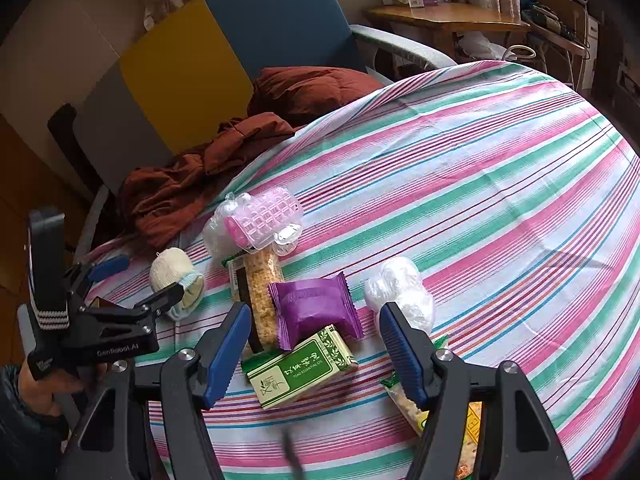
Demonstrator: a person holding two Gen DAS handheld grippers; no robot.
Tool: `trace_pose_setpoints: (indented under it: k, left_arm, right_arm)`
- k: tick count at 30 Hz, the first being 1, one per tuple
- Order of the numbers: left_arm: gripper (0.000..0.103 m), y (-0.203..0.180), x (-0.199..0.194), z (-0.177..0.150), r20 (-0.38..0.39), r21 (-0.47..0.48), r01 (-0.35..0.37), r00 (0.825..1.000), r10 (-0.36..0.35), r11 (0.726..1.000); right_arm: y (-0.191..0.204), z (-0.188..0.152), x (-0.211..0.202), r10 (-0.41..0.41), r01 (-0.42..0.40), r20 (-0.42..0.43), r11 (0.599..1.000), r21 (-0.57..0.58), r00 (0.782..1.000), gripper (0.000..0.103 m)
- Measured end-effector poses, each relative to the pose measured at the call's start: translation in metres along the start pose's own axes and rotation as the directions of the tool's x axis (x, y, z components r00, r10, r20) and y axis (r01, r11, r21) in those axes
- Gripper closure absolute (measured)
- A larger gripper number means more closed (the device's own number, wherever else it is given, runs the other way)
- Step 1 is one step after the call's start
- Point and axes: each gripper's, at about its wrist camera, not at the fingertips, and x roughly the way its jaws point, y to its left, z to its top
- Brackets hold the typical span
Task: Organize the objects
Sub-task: 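Grasp the cream knitted roll with the left tool while the right tool approaches the pink hair roller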
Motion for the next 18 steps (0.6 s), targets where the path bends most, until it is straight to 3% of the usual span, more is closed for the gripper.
trace_pose_setpoints:
  k: [3,4,6,11,13,18]
  left_arm:
    - [0.003,-0.001,0.009,0.003,-0.005,0.013,0.021,1.000,-0.021,1.000]
    - [0.018,-0.002,0.011,0.003,-0.015,0.014,0.035,0.999,-0.035,0.999]
    - [0.033,-0.001,0.016,0.003,-0.038,0.001,0.104,0.994,-0.104,0.995]
    - [0.040,-0.001,0.003,-0.003,-0.008,-0.005,0.112,0.994,-0.112,0.994]
    - [0.040,0.004,-0.008,-0.007,0.015,-0.023,0.126,0.992,-0.125,0.992]
    - [0.040,0.014,-0.040,-0.023,0.044,-0.073,0.167,0.985,-0.164,0.983]
  right_arm:
    - [0.001,0.000,0.002,-0.009,0.009,-0.007,1.000,-0.003,1.000,0.035]
    - [0.000,0.000,0.003,-0.011,0.011,-0.009,1.000,-0.002,1.000,0.035]
    - [0.000,0.000,0.003,-0.007,0.007,-0.012,1.000,-0.001,1.000,0.035]
    - [0.017,0.016,0.011,0.062,-0.066,-0.034,0.990,-0.122,0.997,0.034]
    - [0.028,0.025,0.019,0.080,-0.087,-0.045,0.974,-0.209,0.996,0.025]
    - [0.054,0.049,0.055,0.078,-0.125,-0.133,0.907,-0.403,0.988,0.021]
